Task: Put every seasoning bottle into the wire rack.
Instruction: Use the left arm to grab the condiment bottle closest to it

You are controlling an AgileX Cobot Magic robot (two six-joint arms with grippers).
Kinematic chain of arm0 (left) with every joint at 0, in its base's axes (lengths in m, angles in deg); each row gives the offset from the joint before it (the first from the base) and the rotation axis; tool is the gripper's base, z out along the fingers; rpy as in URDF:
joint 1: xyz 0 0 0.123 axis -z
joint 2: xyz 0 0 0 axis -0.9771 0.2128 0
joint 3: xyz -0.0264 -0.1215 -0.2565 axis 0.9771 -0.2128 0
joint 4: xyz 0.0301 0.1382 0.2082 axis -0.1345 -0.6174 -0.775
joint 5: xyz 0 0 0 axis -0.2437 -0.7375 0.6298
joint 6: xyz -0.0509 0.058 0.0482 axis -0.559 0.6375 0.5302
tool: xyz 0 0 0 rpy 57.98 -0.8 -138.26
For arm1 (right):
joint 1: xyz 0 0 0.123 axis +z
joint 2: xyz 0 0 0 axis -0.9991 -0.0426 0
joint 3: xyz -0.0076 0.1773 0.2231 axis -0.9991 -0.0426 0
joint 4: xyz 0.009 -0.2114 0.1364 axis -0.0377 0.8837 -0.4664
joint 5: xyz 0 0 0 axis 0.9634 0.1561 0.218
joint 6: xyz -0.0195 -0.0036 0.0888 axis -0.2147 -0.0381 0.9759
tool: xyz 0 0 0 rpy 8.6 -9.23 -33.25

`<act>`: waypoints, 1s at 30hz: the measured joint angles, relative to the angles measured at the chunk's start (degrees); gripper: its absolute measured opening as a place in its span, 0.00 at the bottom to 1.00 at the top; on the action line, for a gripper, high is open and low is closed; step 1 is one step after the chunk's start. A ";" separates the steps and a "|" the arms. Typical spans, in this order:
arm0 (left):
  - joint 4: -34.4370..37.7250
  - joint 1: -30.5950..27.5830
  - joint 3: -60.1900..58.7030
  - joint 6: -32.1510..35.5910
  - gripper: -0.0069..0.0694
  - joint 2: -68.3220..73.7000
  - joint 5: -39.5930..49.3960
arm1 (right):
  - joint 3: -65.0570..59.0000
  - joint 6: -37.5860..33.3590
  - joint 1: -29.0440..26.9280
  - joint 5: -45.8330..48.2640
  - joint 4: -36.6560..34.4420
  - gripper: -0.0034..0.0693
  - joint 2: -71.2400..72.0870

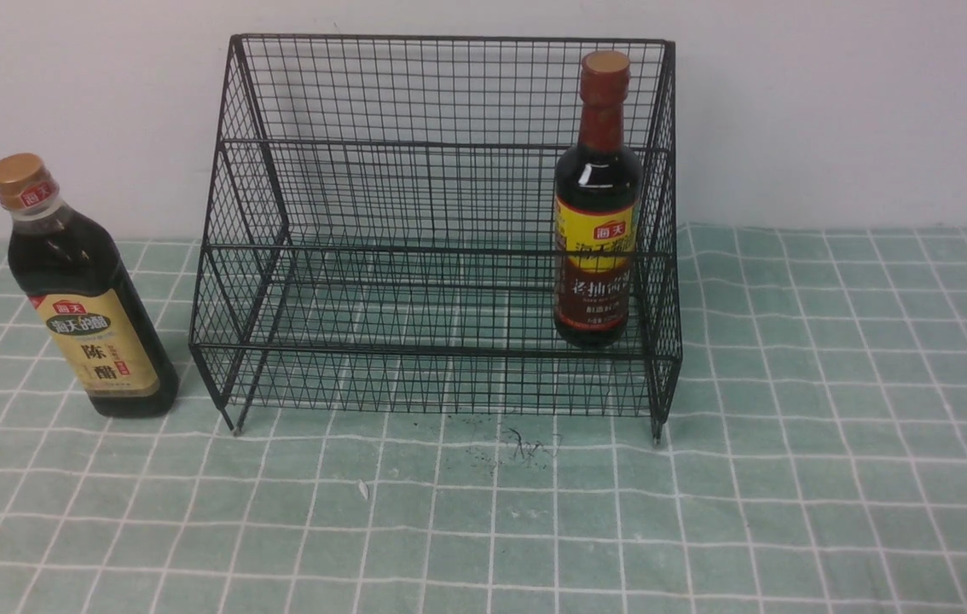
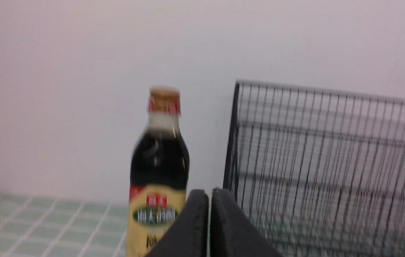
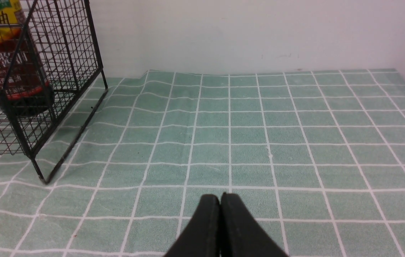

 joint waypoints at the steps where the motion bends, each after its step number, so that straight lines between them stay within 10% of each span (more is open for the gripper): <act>1: 0.46 0.00 0.00 0.00 0.08 0.00 -4.21 | 0.00 0.00 0.00 0.00 0.00 0.03 0.00; 14: 1.80 0.00 7.82 3.11 0.10 30.57 -18.27 | 0.00 0.04 0.00 0.05 0.00 0.03 0.00; 30: 8.88 -0.13 37.74 8.06 0.63 71.09 -22.34 | 0.00 0.04 0.00 0.05 0.00 0.03 0.00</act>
